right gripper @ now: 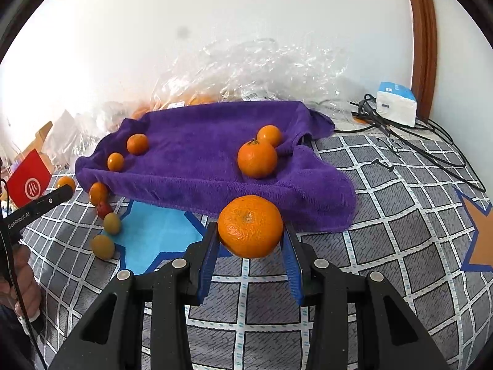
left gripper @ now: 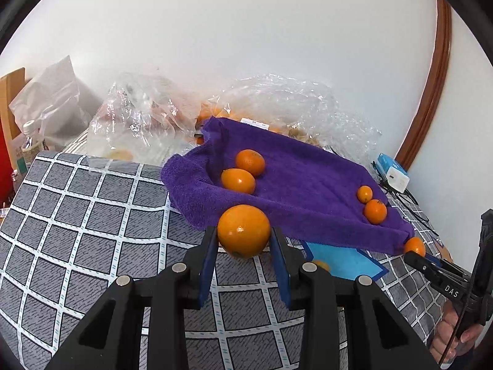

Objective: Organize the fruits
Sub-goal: 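Carry both held oranges up over the purple towel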

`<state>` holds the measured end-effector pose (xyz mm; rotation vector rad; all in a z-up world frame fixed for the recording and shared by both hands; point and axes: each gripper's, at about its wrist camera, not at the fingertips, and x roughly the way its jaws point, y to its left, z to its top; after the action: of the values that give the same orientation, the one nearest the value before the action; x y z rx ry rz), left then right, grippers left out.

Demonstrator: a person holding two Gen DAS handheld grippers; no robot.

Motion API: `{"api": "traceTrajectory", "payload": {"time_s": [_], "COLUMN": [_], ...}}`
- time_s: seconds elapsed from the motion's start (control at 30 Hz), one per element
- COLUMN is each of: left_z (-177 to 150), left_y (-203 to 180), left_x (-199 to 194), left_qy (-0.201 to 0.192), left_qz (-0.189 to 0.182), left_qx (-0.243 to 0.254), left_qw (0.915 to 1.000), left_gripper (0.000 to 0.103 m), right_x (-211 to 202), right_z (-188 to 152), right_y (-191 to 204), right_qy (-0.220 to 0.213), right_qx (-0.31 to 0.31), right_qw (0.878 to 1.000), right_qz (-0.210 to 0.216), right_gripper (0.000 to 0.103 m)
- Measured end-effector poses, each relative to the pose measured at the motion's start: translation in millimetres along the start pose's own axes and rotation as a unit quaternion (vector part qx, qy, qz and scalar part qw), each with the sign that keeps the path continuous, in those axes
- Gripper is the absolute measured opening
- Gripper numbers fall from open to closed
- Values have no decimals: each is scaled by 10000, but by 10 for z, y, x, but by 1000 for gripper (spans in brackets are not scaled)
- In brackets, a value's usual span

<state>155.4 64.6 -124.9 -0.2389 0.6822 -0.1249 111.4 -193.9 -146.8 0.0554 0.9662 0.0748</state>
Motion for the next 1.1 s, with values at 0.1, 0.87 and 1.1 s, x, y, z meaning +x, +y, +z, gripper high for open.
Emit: {"api": "traceTrajectory", "payload": {"time_s": [0.1,0.87,1.1], "left_z": [9,19,14], "left_y": [24,-13,-33], "left_x": [-11,-70,-64], "left_qy": [-39,-196,-200], "left_qz": [54,172,167], "left_qx": [-59,26,67], "left_qw": [10000,9997,9996], "left_gripper": [32,32,32], "right_x": [-4,-113,-196], "right_z": [-5,77,165], "right_y": [-10,17,55], "right_qy": [-45,-130,-189], "right_qx": [43,158,61], "right_qw": [10000,9998,9997], "right_qz": [-1,-63,-113], "right_gripper": [40,40,40]}}
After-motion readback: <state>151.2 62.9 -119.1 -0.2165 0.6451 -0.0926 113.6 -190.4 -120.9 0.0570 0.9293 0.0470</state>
